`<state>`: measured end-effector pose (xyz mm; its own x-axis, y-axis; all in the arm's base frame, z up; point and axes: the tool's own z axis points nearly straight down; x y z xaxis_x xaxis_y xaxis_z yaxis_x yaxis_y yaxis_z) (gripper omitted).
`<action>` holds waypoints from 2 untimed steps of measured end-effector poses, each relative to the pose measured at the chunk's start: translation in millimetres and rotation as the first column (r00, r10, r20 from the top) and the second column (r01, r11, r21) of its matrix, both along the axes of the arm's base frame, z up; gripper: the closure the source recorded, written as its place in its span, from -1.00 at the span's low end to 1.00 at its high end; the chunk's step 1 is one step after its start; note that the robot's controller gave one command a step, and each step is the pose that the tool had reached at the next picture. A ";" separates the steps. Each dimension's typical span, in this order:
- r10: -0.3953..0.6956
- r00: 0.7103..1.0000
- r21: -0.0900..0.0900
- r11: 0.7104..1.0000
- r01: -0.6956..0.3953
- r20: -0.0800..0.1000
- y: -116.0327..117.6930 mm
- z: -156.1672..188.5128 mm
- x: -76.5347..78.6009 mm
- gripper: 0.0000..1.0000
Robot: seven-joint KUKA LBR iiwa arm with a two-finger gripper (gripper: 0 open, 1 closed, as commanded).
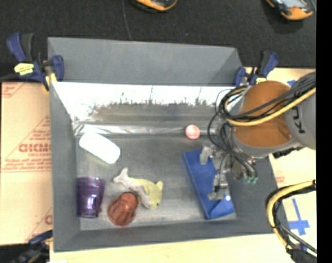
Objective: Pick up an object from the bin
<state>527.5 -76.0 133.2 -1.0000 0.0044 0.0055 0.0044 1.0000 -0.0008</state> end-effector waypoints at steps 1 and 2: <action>0.003 1.000 -0.001 1.000 -0.002 0.008 0.1 4.1 2.2 -1.00; -0.072 0.997 0.001 0.997 0.072 0.007 19.2 -26.9 17.2 -1.00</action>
Offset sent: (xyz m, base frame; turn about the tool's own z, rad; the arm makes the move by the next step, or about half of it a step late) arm 0.0202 0.0249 -0.0365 0.0924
